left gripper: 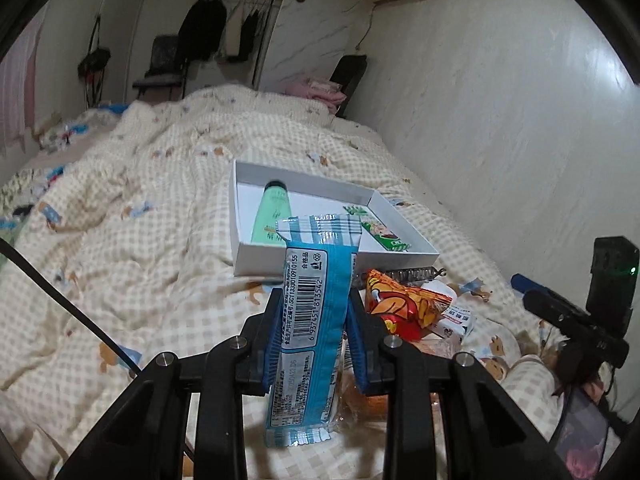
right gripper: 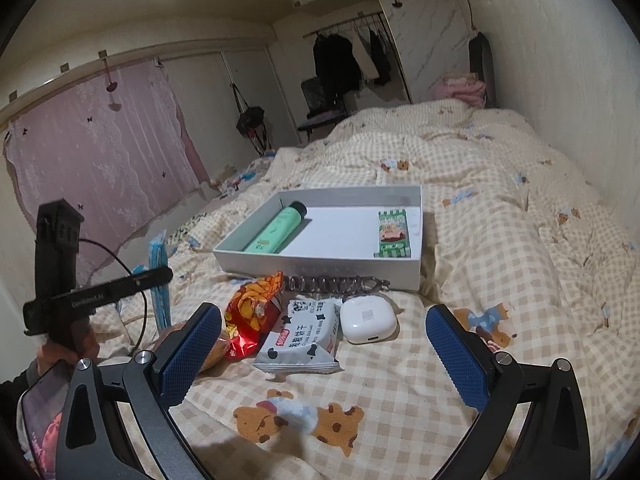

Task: Organize objects
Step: 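Hold the blue wafer packet raised beside the white box with the left gripper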

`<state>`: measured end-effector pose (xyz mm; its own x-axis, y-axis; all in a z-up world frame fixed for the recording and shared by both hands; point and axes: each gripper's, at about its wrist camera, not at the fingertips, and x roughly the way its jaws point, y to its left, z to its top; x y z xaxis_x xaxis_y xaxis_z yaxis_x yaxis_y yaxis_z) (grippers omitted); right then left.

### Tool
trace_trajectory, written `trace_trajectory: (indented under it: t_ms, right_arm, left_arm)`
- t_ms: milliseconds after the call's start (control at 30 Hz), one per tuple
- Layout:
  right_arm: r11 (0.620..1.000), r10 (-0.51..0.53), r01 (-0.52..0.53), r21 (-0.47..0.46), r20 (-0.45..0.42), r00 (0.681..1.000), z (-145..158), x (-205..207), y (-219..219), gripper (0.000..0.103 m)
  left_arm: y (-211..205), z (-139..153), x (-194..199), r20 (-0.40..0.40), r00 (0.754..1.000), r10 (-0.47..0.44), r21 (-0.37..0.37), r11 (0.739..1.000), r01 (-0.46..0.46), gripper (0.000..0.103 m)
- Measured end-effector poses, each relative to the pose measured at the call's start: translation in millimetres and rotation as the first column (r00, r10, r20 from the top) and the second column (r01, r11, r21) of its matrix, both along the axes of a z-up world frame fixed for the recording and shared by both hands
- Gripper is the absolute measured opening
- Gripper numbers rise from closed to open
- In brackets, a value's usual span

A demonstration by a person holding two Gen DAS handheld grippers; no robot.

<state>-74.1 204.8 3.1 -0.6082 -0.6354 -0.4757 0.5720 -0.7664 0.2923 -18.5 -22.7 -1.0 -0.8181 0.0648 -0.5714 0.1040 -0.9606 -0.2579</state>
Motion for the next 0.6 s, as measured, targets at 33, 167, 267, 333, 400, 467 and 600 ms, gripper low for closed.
trace_trajectory:
  t_ms: [33, 167, 267, 333, 400, 467, 600]
  right_arm:
    - [1.000, -0.001, 0.001, -0.011, -0.009, 1.000, 0, 2, 2, 0.103]
    - [0.999, -0.003, 0.002, -0.039, -0.035, 0.999, -1, 10, 7, 0.103]
    - [0.999, -0.010, 0.009, -0.032, -0.045, 0.999, 0, 13, 6, 0.103]
    - [1.000, -0.014, 0.014, 0.000, -0.041, 0.999, -1, 12, 2, 0.103]
    - [0.999, -0.002, 0.004, 0.042, -0.037, 0.999, -2, 13, -6, 0.103]
    - [0.997, 0.016, -0.013, 0.075, -0.040, 0.999, -2, 13, -13, 0.103]
    - [0.992, 0.026, -0.022, 0.121, -0.028, 0.999, -4, 12, -20, 0.103]
  left_arm:
    - [3, 0, 1, -0.007, 1.000, -0.003, -0.011, 1.000, 0.003, 0.032]
    - [5, -1, 2, -0.012, 1.000, 0.014, -0.029, 0.999, -0.015, 0.032]
    - [2, -4, 0, -0.009, 1.000, 0.023, -0.009, 1.000, -0.023, 0.032]
    - [0, -5, 2, -0.011, 1.000, 0.024, 0.001, 1.000, -0.024, 0.032]
    - [0, -5, 2, -0.010, 1.000, 0.021, 0.006, 1.000, -0.020, 0.032]
    - [1, -6, 2, -0.007, 1.000, 0.020, 0.006, 1.000, -0.020, 0.032]
    - [1, -5, 2, -0.014, 1.000, 0.022, 0.003, 1.000, -0.022, 0.032]
